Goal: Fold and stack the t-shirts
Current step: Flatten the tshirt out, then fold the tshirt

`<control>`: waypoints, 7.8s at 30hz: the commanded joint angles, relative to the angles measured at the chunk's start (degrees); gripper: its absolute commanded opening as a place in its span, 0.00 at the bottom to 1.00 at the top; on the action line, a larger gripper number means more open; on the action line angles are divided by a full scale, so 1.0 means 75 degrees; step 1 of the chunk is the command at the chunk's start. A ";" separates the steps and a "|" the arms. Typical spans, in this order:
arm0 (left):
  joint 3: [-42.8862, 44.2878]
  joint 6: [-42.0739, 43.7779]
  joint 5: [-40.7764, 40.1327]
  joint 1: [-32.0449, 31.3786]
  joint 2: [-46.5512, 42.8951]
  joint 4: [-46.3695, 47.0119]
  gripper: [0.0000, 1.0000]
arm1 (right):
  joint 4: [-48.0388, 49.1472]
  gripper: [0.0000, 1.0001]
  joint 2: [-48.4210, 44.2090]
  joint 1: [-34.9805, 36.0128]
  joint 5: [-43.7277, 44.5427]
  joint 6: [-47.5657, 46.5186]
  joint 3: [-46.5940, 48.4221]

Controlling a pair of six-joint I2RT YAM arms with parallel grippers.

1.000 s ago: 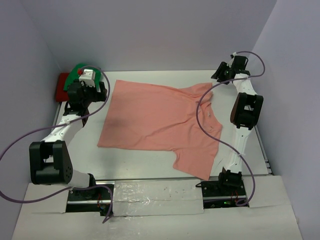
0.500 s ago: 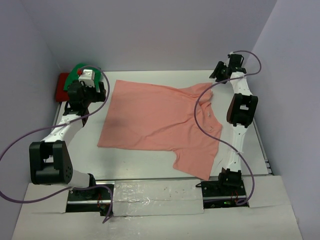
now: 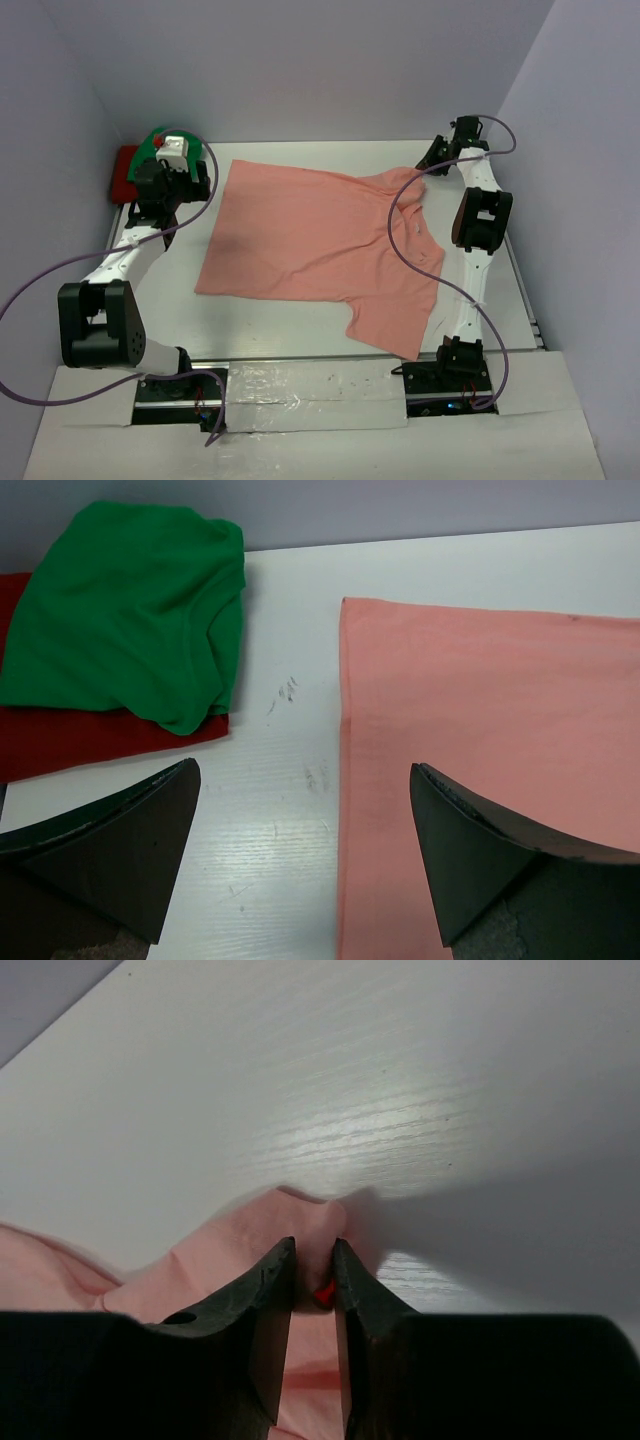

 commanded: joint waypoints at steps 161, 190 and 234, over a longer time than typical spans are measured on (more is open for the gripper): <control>0.5635 -0.0689 0.1798 -0.0344 0.5103 -0.1577 0.04 | 0.2837 0.00 -0.7931 0.3196 0.4608 -0.4569 -0.7854; 0.1286 -0.0490 0.2735 0.0288 0.2477 -0.1106 0.00 | 0.0388 0.00 -0.9479 0.3454 0.4104 -0.4593 -0.9049; 0.3524 -0.0561 0.4154 0.0581 0.4563 -0.2324 0.80 | -0.0106 0.47 -0.9116 0.3442 0.2850 -0.4686 -0.9249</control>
